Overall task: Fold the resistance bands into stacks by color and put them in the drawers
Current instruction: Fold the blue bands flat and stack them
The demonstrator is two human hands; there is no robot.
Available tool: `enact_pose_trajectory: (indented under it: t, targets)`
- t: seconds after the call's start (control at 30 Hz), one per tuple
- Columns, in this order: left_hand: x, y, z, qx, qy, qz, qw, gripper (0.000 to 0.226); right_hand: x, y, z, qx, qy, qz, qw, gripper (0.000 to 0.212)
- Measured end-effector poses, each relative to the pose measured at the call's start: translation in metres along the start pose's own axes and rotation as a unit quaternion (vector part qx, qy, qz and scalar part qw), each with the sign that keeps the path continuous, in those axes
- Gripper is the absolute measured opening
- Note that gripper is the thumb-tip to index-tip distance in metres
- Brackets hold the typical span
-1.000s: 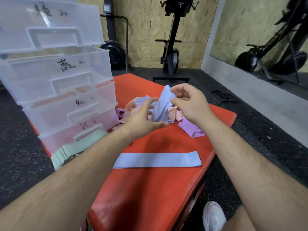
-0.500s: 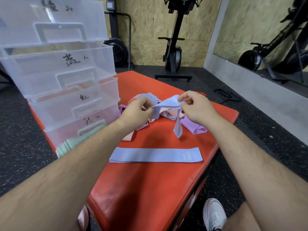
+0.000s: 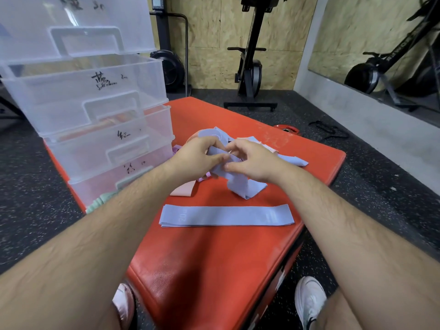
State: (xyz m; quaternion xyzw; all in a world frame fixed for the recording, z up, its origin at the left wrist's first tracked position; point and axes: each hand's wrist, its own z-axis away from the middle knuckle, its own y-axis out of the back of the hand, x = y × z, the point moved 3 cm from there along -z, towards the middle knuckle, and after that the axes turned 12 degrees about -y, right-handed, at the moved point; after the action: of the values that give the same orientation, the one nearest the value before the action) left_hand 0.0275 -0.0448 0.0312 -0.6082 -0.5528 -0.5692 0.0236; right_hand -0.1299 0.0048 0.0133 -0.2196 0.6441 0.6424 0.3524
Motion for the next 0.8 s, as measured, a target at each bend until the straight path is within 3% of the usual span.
enact_pose_trajectory:
  t: [0.1, 0.3, 0.37, 0.43, 0.57, 0.67, 0.8]
  targets:
    - [-0.005, 0.009, 0.001, 0.036, 0.006, 0.013, 0.999, 0.020, -0.002, 0.006, -0.001, 0.044, 0.010, 0.025, 0.999, 0.016]
    - [-0.005, 0.015, 0.006, 0.051, 0.010, 0.107, 0.993, 0.020, -0.010, 0.001, 0.005, 0.071, 0.004, 0.060, 0.996, 0.021]
    - [-0.006, 0.015, 0.006, 0.068, 0.028, 0.139, 0.988, 0.024, -0.011, -0.003, 0.005, 0.065, 0.005, 0.034, 0.997, 0.016]
    - [-0.010, 0.016, 0.006, 0.075, 0.039, 0.141, 0.986, 0.009, -0.015, -0.005, 0.008, 0.057, 0.003, 0.006, 0.998, 0.016]
    - [-0.013, 0.019, 0.007, 0.077, 0.019, 0.164, 0.983, 0.043, -0.024, -0.006, 0.009, 0.011, -0.016, -0.098, 0.995, 0.037]
    - [-0.011, 0.020, 0.007, 0.087, 0.004, 0.163, 0.983, 0.035, -0.026, -0.007, 0.006, -0.005, -0.027, -0.166, 0.986, 0.034]
    - [-0.014, 0.023, 0.009, 0.110, -0.019, 0.134, 0.985, 0.026, -0.019, -0.008, 0.002, -0.006, -0.018, -0.138, 0.990, 0.030]
